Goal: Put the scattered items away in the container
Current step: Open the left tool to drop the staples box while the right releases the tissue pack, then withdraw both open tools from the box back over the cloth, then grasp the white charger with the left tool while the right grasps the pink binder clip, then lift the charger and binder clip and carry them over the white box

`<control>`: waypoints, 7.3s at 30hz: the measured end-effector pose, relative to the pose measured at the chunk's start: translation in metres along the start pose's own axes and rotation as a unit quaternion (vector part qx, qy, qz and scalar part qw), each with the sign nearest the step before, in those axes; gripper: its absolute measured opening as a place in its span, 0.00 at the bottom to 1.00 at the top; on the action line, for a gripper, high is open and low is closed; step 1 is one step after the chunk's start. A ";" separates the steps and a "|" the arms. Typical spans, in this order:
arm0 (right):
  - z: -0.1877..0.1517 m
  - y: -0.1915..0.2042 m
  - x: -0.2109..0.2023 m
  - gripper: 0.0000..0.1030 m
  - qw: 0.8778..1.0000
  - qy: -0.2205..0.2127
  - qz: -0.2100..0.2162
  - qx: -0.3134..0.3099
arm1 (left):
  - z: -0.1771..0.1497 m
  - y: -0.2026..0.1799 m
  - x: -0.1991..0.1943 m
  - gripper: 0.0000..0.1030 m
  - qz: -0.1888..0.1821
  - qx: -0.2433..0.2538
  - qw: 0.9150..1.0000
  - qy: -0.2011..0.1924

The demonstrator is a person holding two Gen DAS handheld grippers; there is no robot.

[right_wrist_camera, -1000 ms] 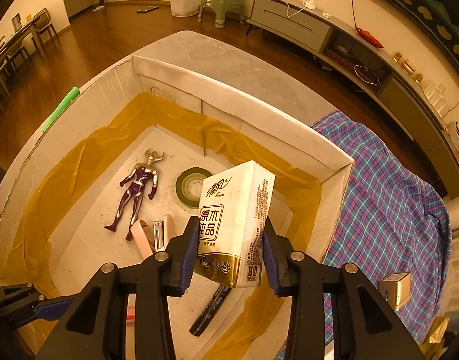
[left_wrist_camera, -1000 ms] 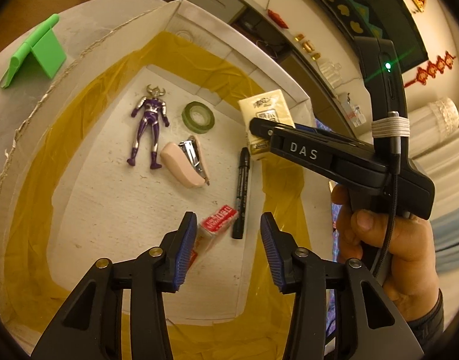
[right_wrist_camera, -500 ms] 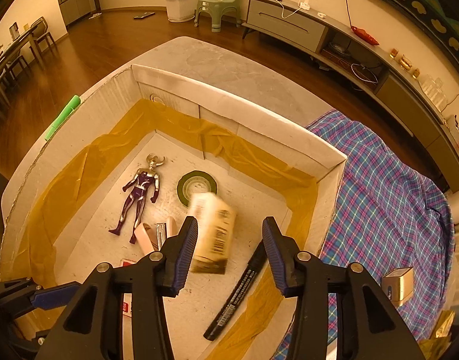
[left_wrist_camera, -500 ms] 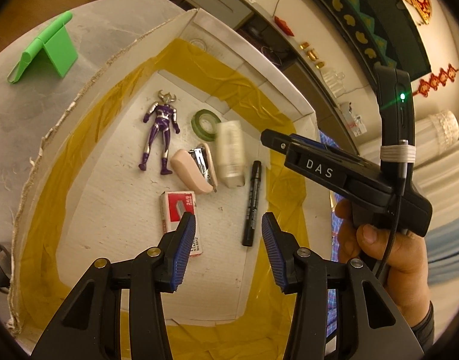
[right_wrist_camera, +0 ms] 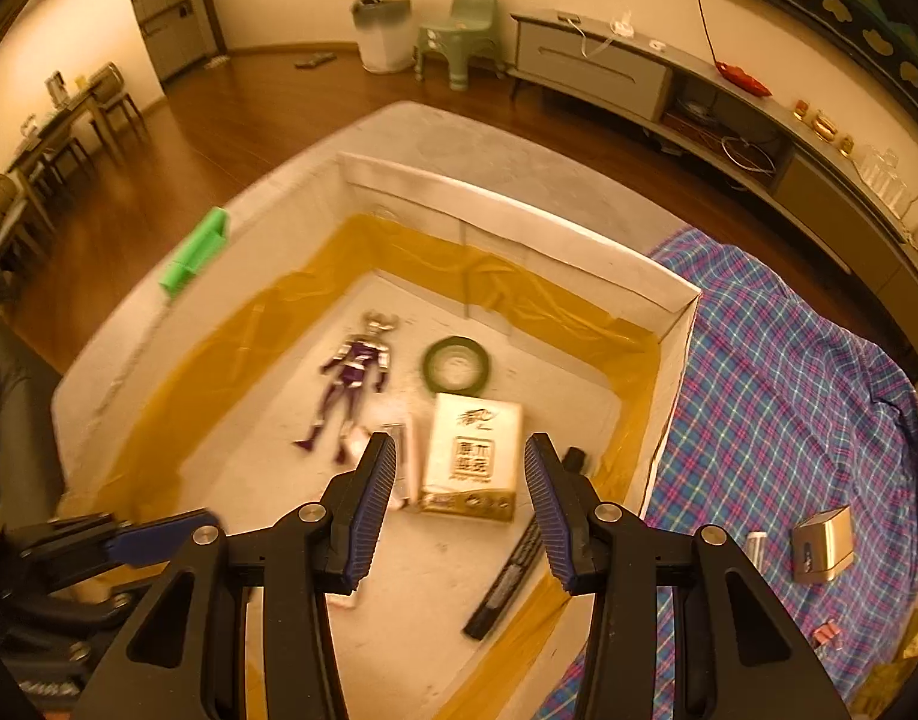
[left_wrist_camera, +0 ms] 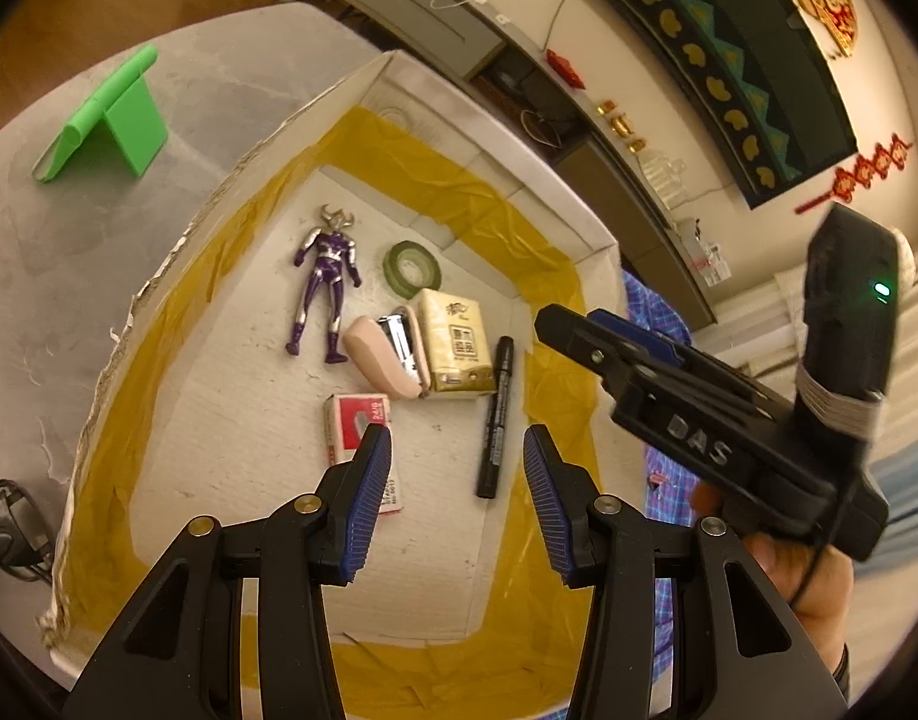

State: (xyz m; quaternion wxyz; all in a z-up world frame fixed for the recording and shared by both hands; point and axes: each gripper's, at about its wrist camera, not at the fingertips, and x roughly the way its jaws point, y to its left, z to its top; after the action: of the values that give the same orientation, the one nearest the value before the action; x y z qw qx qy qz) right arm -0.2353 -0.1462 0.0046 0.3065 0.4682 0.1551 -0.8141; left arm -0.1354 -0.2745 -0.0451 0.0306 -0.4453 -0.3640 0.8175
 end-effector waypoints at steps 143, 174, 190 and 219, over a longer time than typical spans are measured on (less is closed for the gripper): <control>-0.226 -0.189 -0.101 0.35 0.990 -0.118 -0.028 0.070 | -0.133 -0.204 0.114 0.30 0.031 0.360 0.932 0.003; -0.232 -0.094 -0.169 0.35 0.976 -0.197 0.015 0.094 | -0.119 -0.184 0.010 0.30 -0.026 0.342 0.937 -0.065; -0.212 -0.041 -0.189 0.35 0.972 -0.220 0.032 0.073 | -0.100 -0.148 -0.042 0.30 -0.036 0.304 0.946 -0.108; -0.169 0.036 -0.194 0.35 0.972 -0.230 0.041 0.005 | -0.061 -0.077 -0.095 0.30 -0.047 0.224 0.960 -0.160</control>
State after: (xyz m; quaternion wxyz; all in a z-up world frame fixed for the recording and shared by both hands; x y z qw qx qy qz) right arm -0.0270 -0.0134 0.0849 0.3652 0.2759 0.0572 -0.8873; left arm -0.0534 -0.2191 0.0493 0.1090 -0.2729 -0.1924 0.9363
